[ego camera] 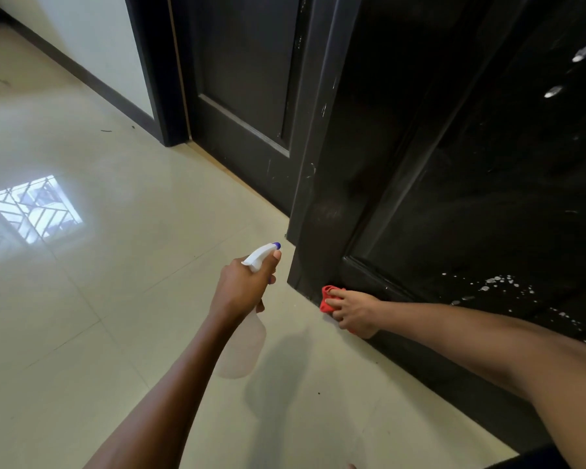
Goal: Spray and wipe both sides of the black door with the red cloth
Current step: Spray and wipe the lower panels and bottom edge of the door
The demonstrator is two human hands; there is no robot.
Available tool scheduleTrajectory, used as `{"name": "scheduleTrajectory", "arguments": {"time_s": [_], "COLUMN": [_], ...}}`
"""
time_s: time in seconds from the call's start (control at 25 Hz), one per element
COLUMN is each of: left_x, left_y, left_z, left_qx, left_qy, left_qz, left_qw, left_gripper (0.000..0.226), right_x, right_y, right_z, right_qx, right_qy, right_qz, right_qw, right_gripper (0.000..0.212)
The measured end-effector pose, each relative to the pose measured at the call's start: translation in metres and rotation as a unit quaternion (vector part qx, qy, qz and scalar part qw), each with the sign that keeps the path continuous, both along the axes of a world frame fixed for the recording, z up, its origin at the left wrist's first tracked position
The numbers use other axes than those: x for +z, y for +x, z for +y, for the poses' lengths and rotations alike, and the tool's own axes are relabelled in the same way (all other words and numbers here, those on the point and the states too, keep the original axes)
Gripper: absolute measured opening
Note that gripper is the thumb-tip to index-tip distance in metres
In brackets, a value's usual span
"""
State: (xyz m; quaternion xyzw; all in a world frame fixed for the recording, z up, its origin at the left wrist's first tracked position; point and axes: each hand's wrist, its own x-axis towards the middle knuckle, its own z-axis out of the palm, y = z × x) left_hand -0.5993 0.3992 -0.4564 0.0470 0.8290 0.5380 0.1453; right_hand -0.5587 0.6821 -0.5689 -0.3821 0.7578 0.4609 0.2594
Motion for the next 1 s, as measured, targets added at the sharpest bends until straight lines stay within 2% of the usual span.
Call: {"name": "scheduleTrajectory", "arguments": {"time_s": [0.08,0.2,0.32,0.4,0.52,0.64,1.0], "left_x": [0.000,-0.004,-0.010,-0.014,-0.018,-0.013,-0.015], "left_y": [-0.001,-0.004,-0.006,-0.008,-0.008,-0.007,-0.016], "left_z": [0.007,0.016,0.019,0.021,0.025,0.027,-0.007], "left_qx": [-0.008,-0.025,-0.016,-0.013,-0.028,-0.026,-0.013], "left_qy": [0.006,0.010,0.014,0.012,0.003,0.010,0.007], "left_qz": [-0.006,-0.002,-0.002,-0.002,0.001,-0.004,-0.007], "left_qw": [1.000,1.000,1.000,1.000,1.000,1.000,1.000], "left_gripper": [0.055,0.049,0.049,0.052,0.050,0.048,0.050], "right_x": [0.008,0.038,0.077,0.093,0.107,0.111,0.104], "right_y": [0.000,-0.027,-0.043,-0.035,-0.010,0.002,-0.041], "right_z": [0.004,-0.010,-0.014,-0.004,0.014,0.015,-0.015], "right_qx": [0.003,0.005,-0.020,-0.023,-0.043,-0.070,-0.080], "right_qy": [-0.020,-0.103,-0.198,-0.232,-0.269,-0.289,-0.264], "right_qz": [0.007,0.115,0.257,0.305,0.336,0.354,0.361], "right_qw": [1.000,0.988,0.946,0.923,0.901,0.887,0.891], "right_gripper": [0.051,0.060,0.063,0.070,0.080,0.079,0.082]}}
